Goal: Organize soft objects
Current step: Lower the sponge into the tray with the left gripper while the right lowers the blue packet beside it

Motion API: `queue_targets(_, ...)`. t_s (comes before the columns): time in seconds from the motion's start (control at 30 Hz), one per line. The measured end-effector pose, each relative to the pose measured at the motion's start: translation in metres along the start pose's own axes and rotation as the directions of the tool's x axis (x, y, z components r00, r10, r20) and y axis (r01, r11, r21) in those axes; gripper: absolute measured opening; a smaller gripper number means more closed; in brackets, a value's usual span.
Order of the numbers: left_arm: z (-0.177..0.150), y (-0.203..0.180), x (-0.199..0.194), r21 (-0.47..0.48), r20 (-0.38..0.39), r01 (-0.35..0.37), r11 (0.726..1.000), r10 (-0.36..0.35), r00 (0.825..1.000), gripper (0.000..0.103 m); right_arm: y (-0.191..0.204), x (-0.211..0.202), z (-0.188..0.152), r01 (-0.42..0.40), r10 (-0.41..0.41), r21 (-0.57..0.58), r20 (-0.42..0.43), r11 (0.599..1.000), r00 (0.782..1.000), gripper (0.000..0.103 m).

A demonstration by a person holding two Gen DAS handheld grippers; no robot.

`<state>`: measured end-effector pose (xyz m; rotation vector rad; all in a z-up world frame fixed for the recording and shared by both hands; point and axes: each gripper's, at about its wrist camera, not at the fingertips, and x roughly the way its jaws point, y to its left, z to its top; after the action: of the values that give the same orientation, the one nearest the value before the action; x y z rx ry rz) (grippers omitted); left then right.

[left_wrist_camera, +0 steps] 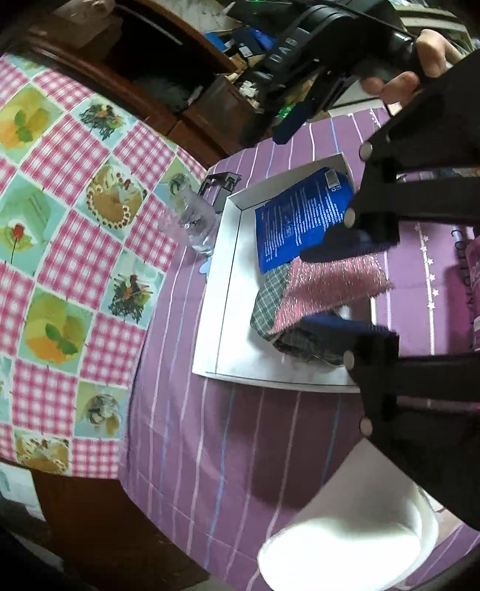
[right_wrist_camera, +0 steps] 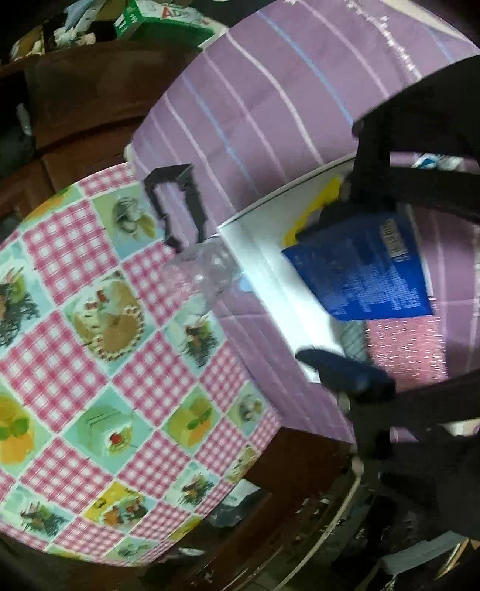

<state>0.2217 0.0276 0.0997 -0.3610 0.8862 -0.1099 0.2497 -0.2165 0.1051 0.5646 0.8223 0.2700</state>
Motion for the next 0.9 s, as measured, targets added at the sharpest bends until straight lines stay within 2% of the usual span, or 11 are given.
queue_targets(0.1, 0.0, -0.002, -0.008, 0.009, -0.003, 0.01, 1.0, -0.01, 1.0, 0.017, 0.007, 0.002, -0.004, 0.024, -0.029, -0.044, -0.099, 0.999, 0.995, 0.027)
queue_targets(0.17, 0.0, -0.007, -0.015, 0.027, 0.01, 0.001, 1.0, -0.002, 1.0, 0.017, 0.011, 0.005, -0.009, 0.046, -0.056, -0.061, -0.165, 0.997, 0.985, 0.025)
queue_targets(0.2, 0.0, -0.009, -0.018, 0.035, 0.018, -0.009, 0.999, 0.008, 1.0, 0.017, 0.014, 0.008, -0.011, 0.032, -0.045, -0.072, -0.196, 0.997, 0.98, 0.025)
queue_targets(0.33, -0.003, -0.021, -0.026, 0.101, 0.037, -0.066, 0.993, 0.062, 0.997, 0.017, 0.018, 0.015, -0.02, 0.026, -0.05, -0.1, -0.249, 0.995, 0.967, 0.025)
queue_targets(0.47, -0.01, -0.033, -0.01, 0.136, -0.089, 0.012, 0.991, 0.0, 0.996, 0.017, 0.015, 0.021, -0.023, 0.051, -0.078, -0.101, -0.281, 0.994, 0.956, 0.025)
queue_targets(0.57, -0.019, -0.044, 0.006, 0.167, -0.157, 0.01, 0.986, 0.017, 0.987, 0.017, 0.01, 0.023, -0.024, 0.072, -0.1, -0.105, -0.299, 0.992, 0.949, 0.025)
queue_targets(0.7, -0.022, -0.041, 0.028, 0.15, -0.175, 0.005, 0.989, 0.022, 0.984, 0.017, 0.008, 0.031, -0.024, 0.084, -0.114, -0.106, -0.318, 0.991, 0.941, 0.025)
queue_targets(0.77, -0.022, -0.033, 0.04, 0.13, -0.172, -0.021, 0.991, 0.043, 0.984, 0.017, 0.008, 0.034, -0.025, 0.09, -0.12, -0.106, -0.323, 0.99, 0.939, 0.025)
queue_targets(0.9, -0.017, -0.021, 0.044, 0.076, -0.137, 0.018, 0.997, -0.008, 0.991, 0.017, 0.006, 0.041, -0.026, 0.09, -0.12, -0.105, -0.334, 0.99, 0.935, 0.025)
